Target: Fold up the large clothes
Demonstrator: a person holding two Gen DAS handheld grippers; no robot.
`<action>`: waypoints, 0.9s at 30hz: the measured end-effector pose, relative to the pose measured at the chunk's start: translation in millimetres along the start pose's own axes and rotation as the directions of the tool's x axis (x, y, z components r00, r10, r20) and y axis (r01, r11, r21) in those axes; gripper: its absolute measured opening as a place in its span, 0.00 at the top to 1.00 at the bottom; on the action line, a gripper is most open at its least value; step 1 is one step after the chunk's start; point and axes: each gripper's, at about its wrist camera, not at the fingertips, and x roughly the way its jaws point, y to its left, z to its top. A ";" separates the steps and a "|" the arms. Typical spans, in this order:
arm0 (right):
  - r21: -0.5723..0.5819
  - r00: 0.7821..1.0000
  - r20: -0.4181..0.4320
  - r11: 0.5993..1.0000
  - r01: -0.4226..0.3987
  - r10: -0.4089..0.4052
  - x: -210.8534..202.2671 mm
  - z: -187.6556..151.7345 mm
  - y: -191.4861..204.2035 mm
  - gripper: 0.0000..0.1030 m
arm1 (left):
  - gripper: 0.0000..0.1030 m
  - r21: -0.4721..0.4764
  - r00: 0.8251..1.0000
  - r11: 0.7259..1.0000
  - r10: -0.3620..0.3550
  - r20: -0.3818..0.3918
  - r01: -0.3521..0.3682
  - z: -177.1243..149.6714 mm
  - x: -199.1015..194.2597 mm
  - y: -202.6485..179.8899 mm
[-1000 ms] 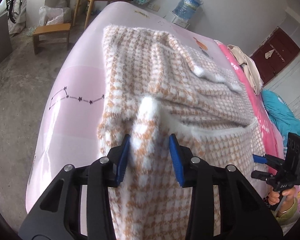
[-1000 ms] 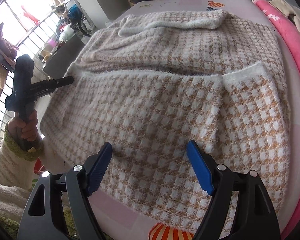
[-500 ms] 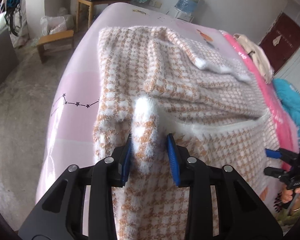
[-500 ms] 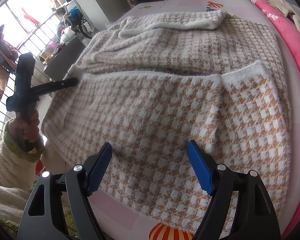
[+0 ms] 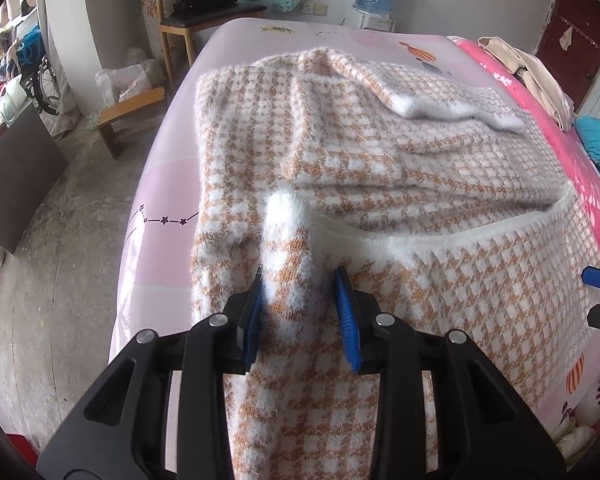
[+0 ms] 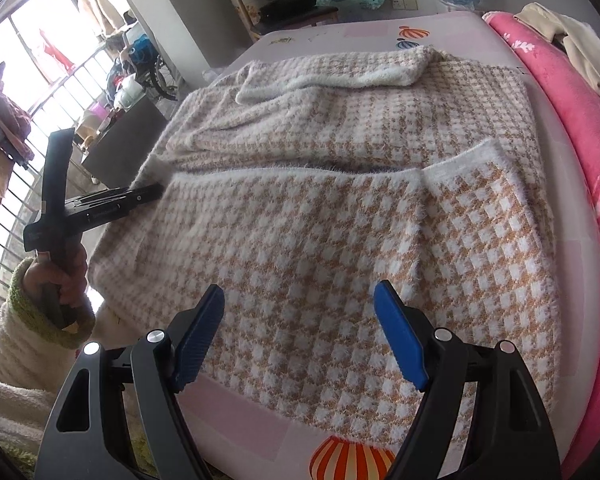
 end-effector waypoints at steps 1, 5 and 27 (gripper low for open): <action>0.004 1.000 0.003 1.000 -0.004 0.004 -0.4 -0.4 -1.0 0.27 | 0.69 0.000 1.000 1.000 0.003 0.000 -0.003 -0.2 0.1 -0.3; 0.015 1.000 0.012 1.000 -0.012 0.011 -3.0 -1.6 -5.1 0.27 | 0.68 -0.004 1.000 1.000 0.012 -0.004 -0.012 -1.6 -0.8 0.4; 0.187 0.992 0.110 0.982 0.040 -0.061 -48.3 21.6 -126.0 0.36 | 0.68 -0.035 0.992 0.992 0.122 -0.020 -0.122 0.9 1.1 -15.1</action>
